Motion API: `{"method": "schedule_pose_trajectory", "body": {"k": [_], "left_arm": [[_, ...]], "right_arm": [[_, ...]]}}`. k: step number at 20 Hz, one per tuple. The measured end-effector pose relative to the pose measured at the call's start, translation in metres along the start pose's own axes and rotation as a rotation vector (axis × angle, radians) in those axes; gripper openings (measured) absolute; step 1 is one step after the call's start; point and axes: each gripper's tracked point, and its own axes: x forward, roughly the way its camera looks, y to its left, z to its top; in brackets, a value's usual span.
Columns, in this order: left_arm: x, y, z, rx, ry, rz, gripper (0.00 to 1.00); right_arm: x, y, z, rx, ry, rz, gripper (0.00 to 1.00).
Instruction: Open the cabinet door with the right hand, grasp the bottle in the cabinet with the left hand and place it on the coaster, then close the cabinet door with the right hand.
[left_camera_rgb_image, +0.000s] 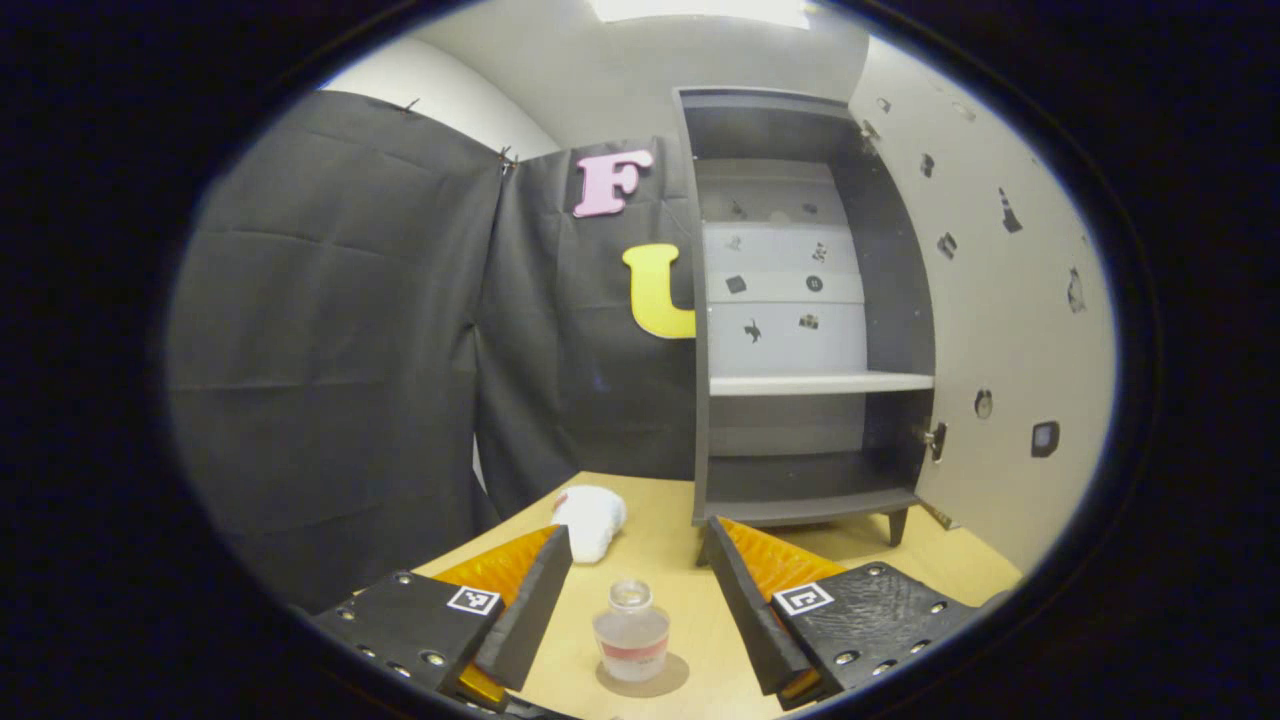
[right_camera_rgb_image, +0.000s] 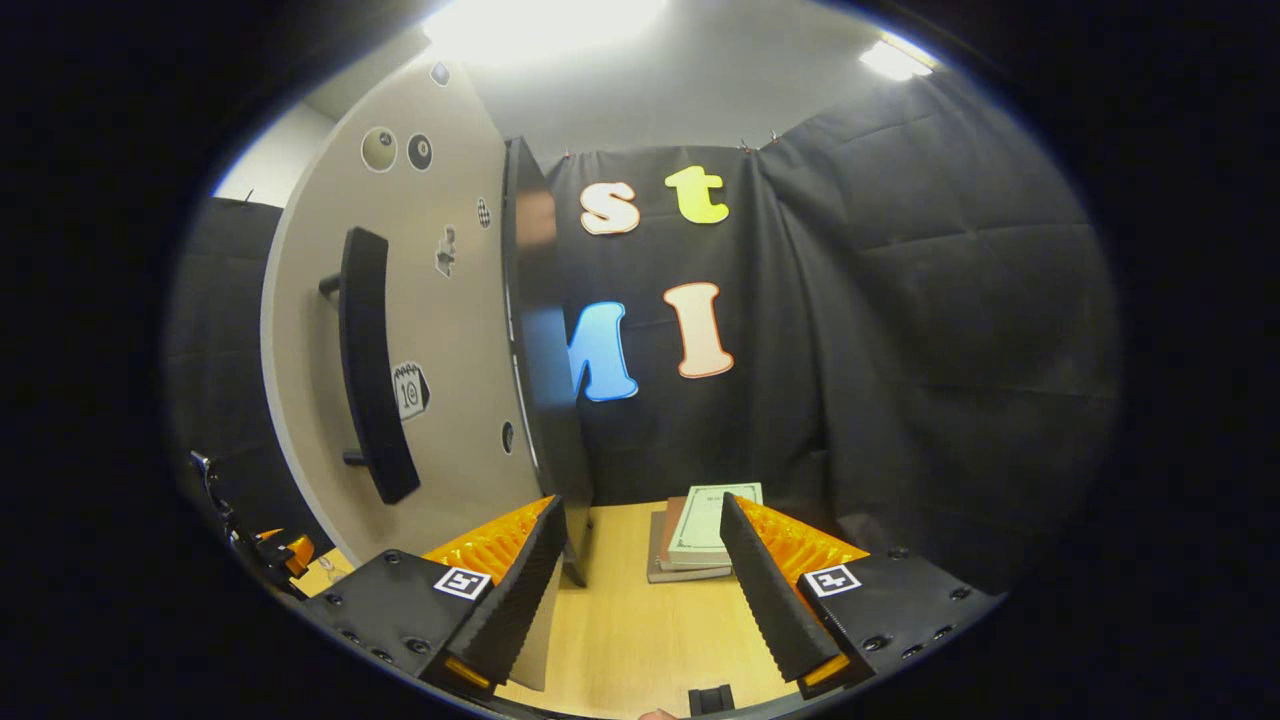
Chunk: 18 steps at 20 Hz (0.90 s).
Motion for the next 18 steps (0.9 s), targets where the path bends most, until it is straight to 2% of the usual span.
{"method": "schedule_pose_trajectory", "body": {"k": [6, 7, 8, 9, 12, 13, 17, 18], "left_arm": [[-0.02, 0.023, 0.055, 0.018, -0.017, -0.007, 0.82], [-0.022, 0.027, 0.062, 0.009, -0.021, -0.01, 0.83], [-0.024, 0.033, 0.068, -0.002, -0.027, -0.015, 0.83], [-0.025, 0.037, 0.075, -0.008, -0.031, -0.024, 0.83], [-0.019, 0.047, 0.091, 0.001, -0.055, -0.057, 0.82], [-0.016, 0.05, 0.095, 0.004, -0.061, -0.071, 0.82], [0.001, 0.064, 0.098, -0.004, -0.063, -0.112, 0.83], [0.006, 0.068, 0.098, -0.009, -0.063, -0.122, 0.83]], "right_arm": [[0.004, 0.043, 0.037, -0.035, -0.055, 0.087, 0.98], [0.003, 0.049, 0.04, -0.051, -0.059, 0.088, 0.92], [0.001, 0.05, 0.043, -0.085, -0.069, 0.079, 0.98], [-0.001, 0.052, 0.045, -0.12, -0.08, 0.063, 0.9], [-0.001, 0.061, 0.049, -0.198, -0.092, 0.029, 0.95], [-0.001, 0.066, 0.048, -0.192, -0.087, 0.029, 0.91], [-0.003, 0.093, 0.042, -0.148, -0.071, 0.043, 0.91], [-0.003, 0.099, 0.042, -0.156, -0.07, 0.041, 0.95]]}}
